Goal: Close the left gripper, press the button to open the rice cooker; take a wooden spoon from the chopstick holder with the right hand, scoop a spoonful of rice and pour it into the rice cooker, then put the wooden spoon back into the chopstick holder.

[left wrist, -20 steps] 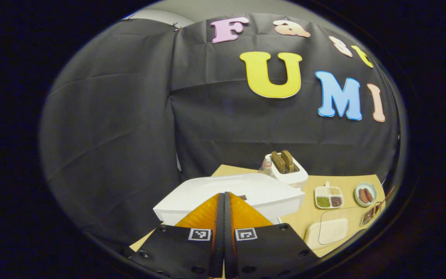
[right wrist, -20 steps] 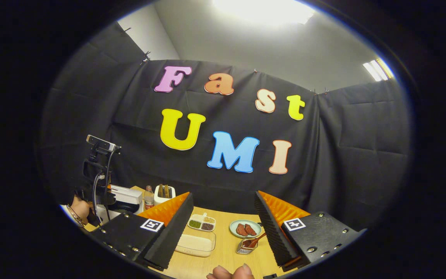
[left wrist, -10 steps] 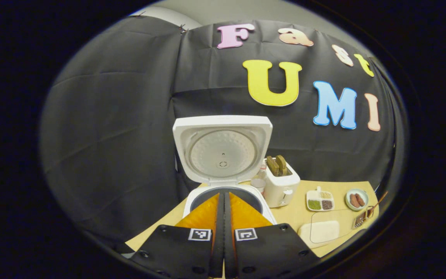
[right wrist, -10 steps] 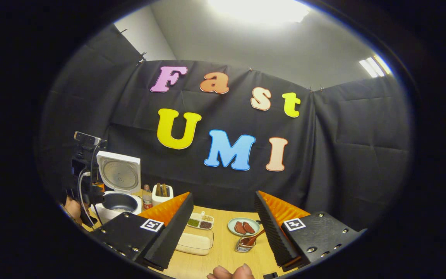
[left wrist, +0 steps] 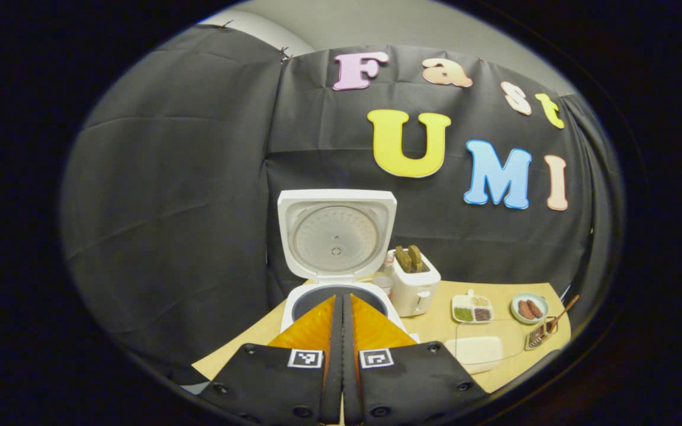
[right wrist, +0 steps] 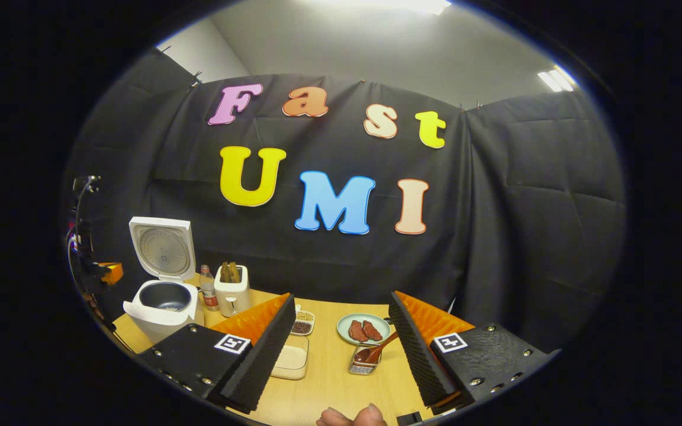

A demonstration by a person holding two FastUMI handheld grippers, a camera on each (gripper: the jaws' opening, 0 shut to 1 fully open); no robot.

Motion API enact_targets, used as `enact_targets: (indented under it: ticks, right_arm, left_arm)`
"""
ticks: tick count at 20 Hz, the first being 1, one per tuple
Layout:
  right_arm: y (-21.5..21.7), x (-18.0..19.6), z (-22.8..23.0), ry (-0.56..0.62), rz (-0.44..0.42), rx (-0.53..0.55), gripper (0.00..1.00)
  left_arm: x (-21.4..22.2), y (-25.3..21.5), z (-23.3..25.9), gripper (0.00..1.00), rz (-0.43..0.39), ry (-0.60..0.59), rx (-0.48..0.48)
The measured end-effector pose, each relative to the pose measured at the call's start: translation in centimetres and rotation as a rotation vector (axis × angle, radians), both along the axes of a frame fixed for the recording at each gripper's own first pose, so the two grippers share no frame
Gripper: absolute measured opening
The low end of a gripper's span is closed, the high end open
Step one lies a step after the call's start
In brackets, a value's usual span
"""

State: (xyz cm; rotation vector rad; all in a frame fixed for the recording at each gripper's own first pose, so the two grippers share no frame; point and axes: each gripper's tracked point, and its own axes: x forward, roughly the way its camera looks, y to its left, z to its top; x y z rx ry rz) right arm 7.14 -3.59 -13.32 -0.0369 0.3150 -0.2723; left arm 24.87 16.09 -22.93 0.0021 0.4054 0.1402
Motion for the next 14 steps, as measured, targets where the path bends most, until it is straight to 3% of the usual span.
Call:
enact_targets:
  ticks: [3,5,6,9,10,11,14]
  right_arm:
    - [-2.9,1.2,-3.4,0.039,0.015,0.037,0.97]
    - [-5.4,1.9,-5.8,0.06,0.016,0.071,0.97]
    - [-6.5,2.2,-7.0,0.065,0.015,0.089,0.97]
    - [-10.1,3.2,-11.4,0.104,0.011,0.122,0.97]
    - [-11.2,3.5,-12.7,0.107,0.01,0.137,0.97]
    - [-12.2,4.0,-13.9,0.112,0.007,0.161,0.97]
    - [-14.5,5.4,-18.8,0.142,-0.009,0.231,0.97]
  left_arm:
    - [-2.5,-1.4,1.9,0.07,0.021,-0.035,0.002]
    - [-4.1,-3.1,2.8,0.14,0.025,-0.043,0.005]
    - [-5.0,-4.2,3.0,0.08,0.022,-0.049,0.008]
    - [-7.7,-8.0,3.8,0.27,-0.02,-0.045,0.004]
    - [-8.7,-9.3,4.5,0.43,-0.038,-0.053,0.0]
    - [-9.8,-10.6,5.2,0.41,-0.058,-0.06,0.003]
    - [-12.6,-12.3,6.1,0.6,-0.052,-0.057,0.049]
